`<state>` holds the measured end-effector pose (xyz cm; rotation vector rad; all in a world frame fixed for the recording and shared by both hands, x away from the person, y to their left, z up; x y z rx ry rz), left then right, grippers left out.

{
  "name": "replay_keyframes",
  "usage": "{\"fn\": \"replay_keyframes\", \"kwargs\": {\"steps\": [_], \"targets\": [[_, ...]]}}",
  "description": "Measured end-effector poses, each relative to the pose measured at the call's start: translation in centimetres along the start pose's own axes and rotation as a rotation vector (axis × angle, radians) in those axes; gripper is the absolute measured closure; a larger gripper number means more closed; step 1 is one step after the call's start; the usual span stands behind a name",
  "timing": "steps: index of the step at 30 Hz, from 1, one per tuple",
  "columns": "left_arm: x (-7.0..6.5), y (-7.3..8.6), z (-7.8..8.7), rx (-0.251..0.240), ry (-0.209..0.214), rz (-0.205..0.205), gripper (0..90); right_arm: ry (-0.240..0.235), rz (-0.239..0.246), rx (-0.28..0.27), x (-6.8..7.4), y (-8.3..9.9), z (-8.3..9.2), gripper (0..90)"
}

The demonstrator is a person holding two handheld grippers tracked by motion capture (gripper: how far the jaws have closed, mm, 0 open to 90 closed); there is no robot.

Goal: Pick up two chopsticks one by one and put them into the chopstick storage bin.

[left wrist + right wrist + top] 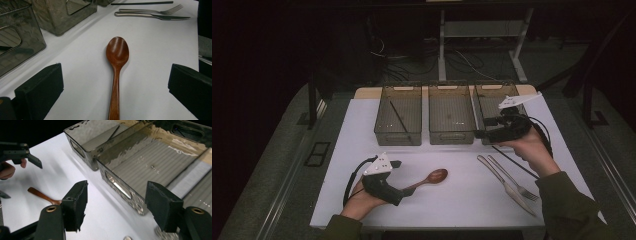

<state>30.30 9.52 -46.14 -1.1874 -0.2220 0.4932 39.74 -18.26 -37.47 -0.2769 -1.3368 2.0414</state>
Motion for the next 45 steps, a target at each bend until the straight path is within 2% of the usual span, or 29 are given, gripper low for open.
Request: {"fn": "replay_keyframes", "kwargs": {"steps": [8, 13, 17, 19, 26, 31, 34, 38, 40, 45], "targets": [[0.0, 0.1, 0.0, -0.003, -0.001, 0.009, 0.0, 0.027, -0.017, -0.037, -1.1, 2.0, 2.5, 34.8], [0.0, 0.1, 0.0, 0.003, -0.001, 0.002, 0.0, 0.066, -0.008, -0.043, -1.8, 4.0, 4.1, 34.7], [0.0, 0.1, 0.0, -0.002, -0.004, 0.008, 0.0, 0.077, -0.001, -0.052, -2.0, 5.0, 4.5, 34.7], [0.1, 0.1, 0.0, 0.000, -0.003, 0.007, 0.0, 0.064, -0.004, -0.045, -2.1, 5.9, 4.8, 36.1], [0.1, 0.2, 0.1, -0.001, -0.007, 0.013, 0.0, 0.065, 0.002, -0.052, -2.3, 7.3, 5.6, 35.6], [0.1, 0.3, 0.1, 0.009, -0.003, 0.002, 0.0, 0.075, -0.019, -0.058, -2.8, 8.7, 6.5, 36.0], [0.1, 0.4, 0.1, 0.008, -0.003, 0.001, 0.0, 0.088, -0.031, -0.039, -3.0, 10.0, 6.9, 36.0], [0.2, 0.4, 0.2, 0.001, -0.005, 0.006, 0.0, 0.091, -0.031, -0.031, -3.2, 10.6, 7.4, 39.0], [0.3, 0.4, 0.2, 0.002, -0.004, 0.005, 0.0, 0.114, -0.042, -0.023, -3.8, 11.2, 8.0, 39.6], [0.3, 0.4, 0.2, 0.002, -0.006, 0.004, 0.0, 0.123, -0.055, -0.015, -4.5, 11.9, 8.7, 41.8]]}}
Point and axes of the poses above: each handheld gripper's, and its own axes: z roughly backward along the jaws, y roughly out of its underside, x roughly to its left, the point moved 8 cm from there along -z, roughly forward along the jaws, and after that the axes turned 10 degrees about -x, right-handed, at the moved point
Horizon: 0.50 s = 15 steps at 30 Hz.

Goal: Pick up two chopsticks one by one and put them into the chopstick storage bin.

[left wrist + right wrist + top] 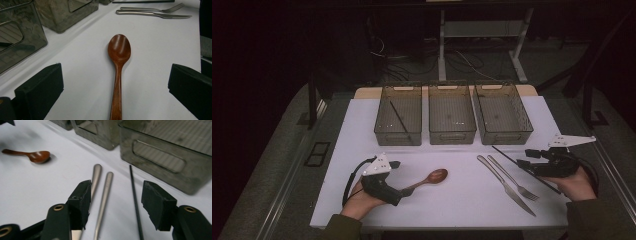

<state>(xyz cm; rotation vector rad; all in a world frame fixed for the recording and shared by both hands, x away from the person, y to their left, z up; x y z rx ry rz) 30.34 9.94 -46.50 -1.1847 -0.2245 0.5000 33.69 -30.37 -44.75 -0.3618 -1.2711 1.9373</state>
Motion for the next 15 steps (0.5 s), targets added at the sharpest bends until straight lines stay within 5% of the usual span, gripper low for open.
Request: {"fn": "replay_keyframes", "kwargs": {"steps": [15], "targets": [[-0.2, 0.0, 0.1, 0.001, -0.003, -0.005, 0.0, 0.061, 0.025, 0.128, -2.7, 3.5, 1.6, 61.8]]}}
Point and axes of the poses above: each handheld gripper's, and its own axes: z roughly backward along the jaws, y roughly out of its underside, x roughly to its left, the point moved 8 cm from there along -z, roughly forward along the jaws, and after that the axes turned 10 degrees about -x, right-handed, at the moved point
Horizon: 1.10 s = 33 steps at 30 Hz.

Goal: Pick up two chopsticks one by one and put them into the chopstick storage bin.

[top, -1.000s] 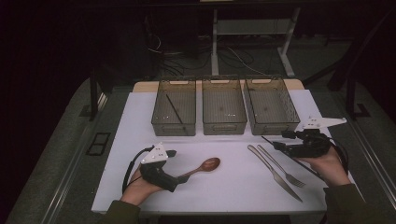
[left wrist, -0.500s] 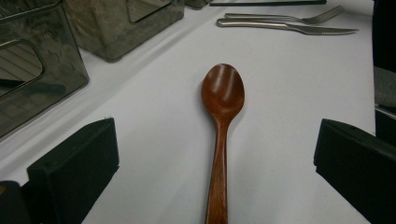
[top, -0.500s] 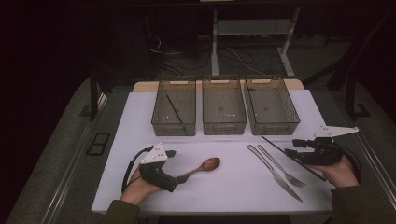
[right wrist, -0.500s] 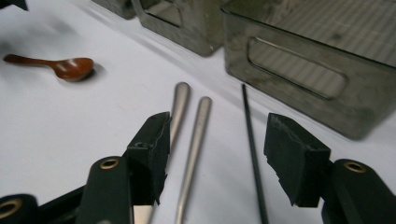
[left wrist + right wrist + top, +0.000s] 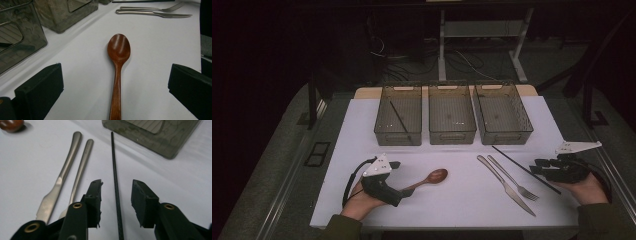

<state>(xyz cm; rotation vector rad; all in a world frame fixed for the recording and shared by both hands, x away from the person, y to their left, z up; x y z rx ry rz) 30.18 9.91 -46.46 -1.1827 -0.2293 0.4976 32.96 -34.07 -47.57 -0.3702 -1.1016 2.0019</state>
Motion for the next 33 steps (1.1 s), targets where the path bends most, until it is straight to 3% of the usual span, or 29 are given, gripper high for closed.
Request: {"fn": "replay_keyframes", "kwargs": {"steps": [3, 10, 18, 33], "targets": [[0.0, 0.0, 0.0, 0.002, 0.000, -0.001, 0.0, 0.012, 0.031, 0.064, -0.1, 0.9, -0.2, 67.4], [0.0, 0.0, 0.0, 0.001, -0.002, -0.003, 0.0, 0.031, 0.056, 0.109, -0.4, 2.1, 0.3, 76.8], [0.0, 0.0, 0.0, 0.008, -0.004, -0.005, 0.0, 0.018, 0.046, 0.140, -0.3, 3.3, 0.4, 80.1], [0.0, 0.0, 0.1, 0.002, -0.008, -0.004, 0.0, 0.008, 0.093, 0.160, -0.4, 3.7, 0.2, 85.9]]}}
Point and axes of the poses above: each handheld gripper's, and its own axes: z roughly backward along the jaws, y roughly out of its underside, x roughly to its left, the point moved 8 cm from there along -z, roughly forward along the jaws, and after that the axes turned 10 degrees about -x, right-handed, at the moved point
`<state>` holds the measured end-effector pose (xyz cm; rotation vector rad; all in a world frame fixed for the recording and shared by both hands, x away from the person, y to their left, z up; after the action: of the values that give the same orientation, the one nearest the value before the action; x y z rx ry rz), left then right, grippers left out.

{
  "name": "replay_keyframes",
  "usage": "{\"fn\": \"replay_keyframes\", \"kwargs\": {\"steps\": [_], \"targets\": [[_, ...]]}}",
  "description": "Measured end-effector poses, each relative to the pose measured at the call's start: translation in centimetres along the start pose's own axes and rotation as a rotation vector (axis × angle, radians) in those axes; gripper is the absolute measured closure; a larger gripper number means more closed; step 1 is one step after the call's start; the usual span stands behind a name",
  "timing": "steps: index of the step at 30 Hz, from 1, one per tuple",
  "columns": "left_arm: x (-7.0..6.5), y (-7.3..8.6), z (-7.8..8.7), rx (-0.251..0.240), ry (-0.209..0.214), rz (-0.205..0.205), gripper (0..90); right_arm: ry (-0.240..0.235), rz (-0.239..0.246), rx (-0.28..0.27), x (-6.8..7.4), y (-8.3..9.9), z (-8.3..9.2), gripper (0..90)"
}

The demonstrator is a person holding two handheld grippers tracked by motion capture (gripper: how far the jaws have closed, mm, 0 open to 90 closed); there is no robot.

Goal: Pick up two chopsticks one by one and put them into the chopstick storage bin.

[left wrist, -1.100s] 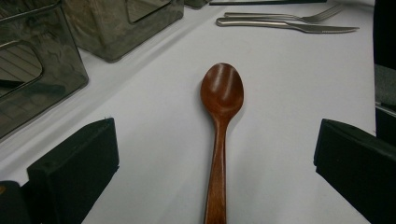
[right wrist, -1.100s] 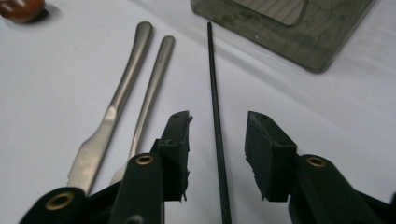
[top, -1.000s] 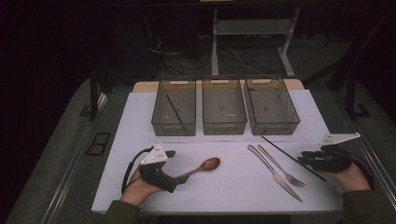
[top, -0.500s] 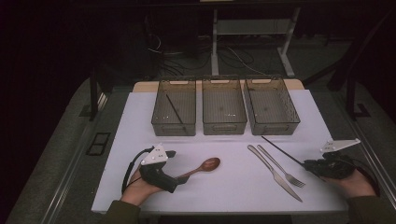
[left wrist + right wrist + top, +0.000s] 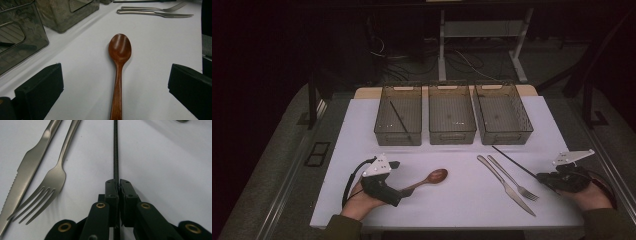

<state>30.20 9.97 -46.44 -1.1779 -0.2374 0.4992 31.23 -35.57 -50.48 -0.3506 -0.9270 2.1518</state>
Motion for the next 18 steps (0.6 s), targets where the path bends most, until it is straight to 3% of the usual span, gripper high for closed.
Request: {"fn": "replay_keyframes", "kwargs": {"steps": [9, 18], "targets": [[0.0, 0.0, 0.0, 0.001, 0.000, -0.002, 0.0, -0.034, -0.006, -0.013, 0.3, -0.1, 0.2, 86.0], [0.0, 0.0, 0.0, 0.002, 0.000, -0.003, 0.0, -0.059, -0.028, -0.100, 0.4, -1.2, 1.4, 86.0]]}}
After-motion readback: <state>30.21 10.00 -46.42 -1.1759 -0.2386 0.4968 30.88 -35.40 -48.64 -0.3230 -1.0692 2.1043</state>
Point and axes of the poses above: each handheld gripper's, and its own axes: z roughly backward along the jaws, y roughly out of its underside, x roughly to its left, the point moved 8 cm from there along -z, roughly forward along the jaws, and after that the axes turned 10 degrees about -x, right-handed, at the moved point
